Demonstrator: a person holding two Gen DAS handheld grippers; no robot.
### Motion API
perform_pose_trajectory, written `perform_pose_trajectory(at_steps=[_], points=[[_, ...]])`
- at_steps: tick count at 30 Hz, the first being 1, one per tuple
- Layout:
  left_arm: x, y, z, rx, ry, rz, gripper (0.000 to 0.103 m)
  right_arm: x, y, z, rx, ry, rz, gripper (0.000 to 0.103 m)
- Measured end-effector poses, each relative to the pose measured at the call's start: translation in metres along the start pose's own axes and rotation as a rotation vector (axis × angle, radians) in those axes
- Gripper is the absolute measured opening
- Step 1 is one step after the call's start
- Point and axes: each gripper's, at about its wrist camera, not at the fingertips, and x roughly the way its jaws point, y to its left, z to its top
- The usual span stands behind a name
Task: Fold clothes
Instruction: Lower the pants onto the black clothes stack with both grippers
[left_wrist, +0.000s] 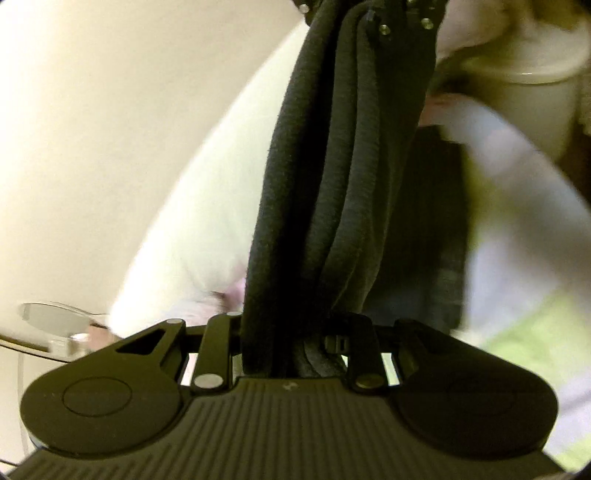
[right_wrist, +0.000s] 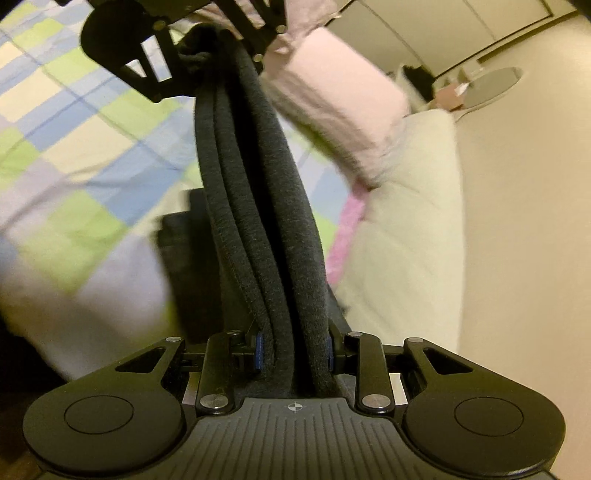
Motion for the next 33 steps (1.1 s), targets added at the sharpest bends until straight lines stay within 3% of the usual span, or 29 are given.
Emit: perform_pose_trajectory(at_steps=[3,6,10,11,13,18,22,26,30,33], points=[[0.047,-0.001,0.003,0.000,-0.009,0.086,0.023,0.037,-0.030,-0.019,-0.033,-0.056,-0.086,0.028],[0.099,-0.033,-0.008,-0.030,0.005,0.063,0.024,0.094,-0.031,-0.041,-0.064,-0.119,-0.149,0.029],[0.154,-0.111,-0.023,-0.031,0.092,-0.066,0.025,0.178,0.016,-0.070,-0.048,-0.089,-0.037,0.029],[0.158,-0.129,-0.028,-0.021,0.099,-0.072,0.027,0.192,0.031,-0.076,-0.053,-0.078,0.011,0.029],[0.154,-0.149,-0.038,-0.008,0.067,-0.027,0.029,0.205,0.060,-0.090,-0.079,-0.084,0.020,0.032],[0.139,-0.144,-0.048,-0.015,0.016,-0.003,0.038,0.195,0.075,-0.113,-0.097,-0.138,-0.040,0.042],[0.134,-0.138,-0.051,-0.020,0.021,-0.020,0.035,0.187,0.071,-0.115,-0.108,-0.119,-0.030,0.042],[0.131,-0.133,-0.046,-0.031,0.018,-0.021,0.027,0.182,0.065,-0.111,-0.071,-0.088,-0.027,0.030],[0.124,-0.135,-0.041,-0.014,0.000,-0.030,0.027,0.161,0.062,-0.113,-0.032,-0.088,-0.076,0.029],[0.131,-0.149,-0.044,0.014,0.024,-0.040,0.029,0.169,0.080,-0.117,-0.060,-0.058,-0.038,0.030]])
